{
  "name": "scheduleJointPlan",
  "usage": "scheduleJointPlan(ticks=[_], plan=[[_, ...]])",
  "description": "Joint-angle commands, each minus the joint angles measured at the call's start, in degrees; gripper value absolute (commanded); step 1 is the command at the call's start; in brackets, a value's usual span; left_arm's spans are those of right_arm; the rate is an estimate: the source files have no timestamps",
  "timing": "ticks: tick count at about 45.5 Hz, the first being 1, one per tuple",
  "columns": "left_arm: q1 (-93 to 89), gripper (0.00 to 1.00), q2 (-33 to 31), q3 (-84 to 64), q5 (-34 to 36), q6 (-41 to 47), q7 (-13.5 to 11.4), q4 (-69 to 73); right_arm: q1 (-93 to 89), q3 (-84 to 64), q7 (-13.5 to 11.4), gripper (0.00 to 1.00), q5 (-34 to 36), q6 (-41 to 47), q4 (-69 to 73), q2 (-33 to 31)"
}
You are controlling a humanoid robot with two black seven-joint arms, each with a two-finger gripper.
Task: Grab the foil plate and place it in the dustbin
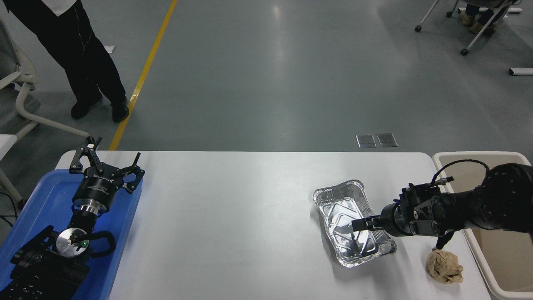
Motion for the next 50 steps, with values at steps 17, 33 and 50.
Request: scheduleJointPlan(ticks=[17,33,50], plan=[[0.0,0.99,0.0,0.0,0.0,0.0,0.0,0.0,2.6,-0.7,0.4,0.00,-0.9,0.6,0.4,-0.9],[0.0,0.99,0.0,0.0,0.0,0.0,0.1,0.0,22.5,-1.9,0.8,0.00,-0.8,0.6,26.1,-8.2],[0.0,0.99,0.1,0.0,0.0,0.0,0.1,0.0,54.4,-9.4,2.5,0.00,-4.6,9.2,54.4,-21.7]])
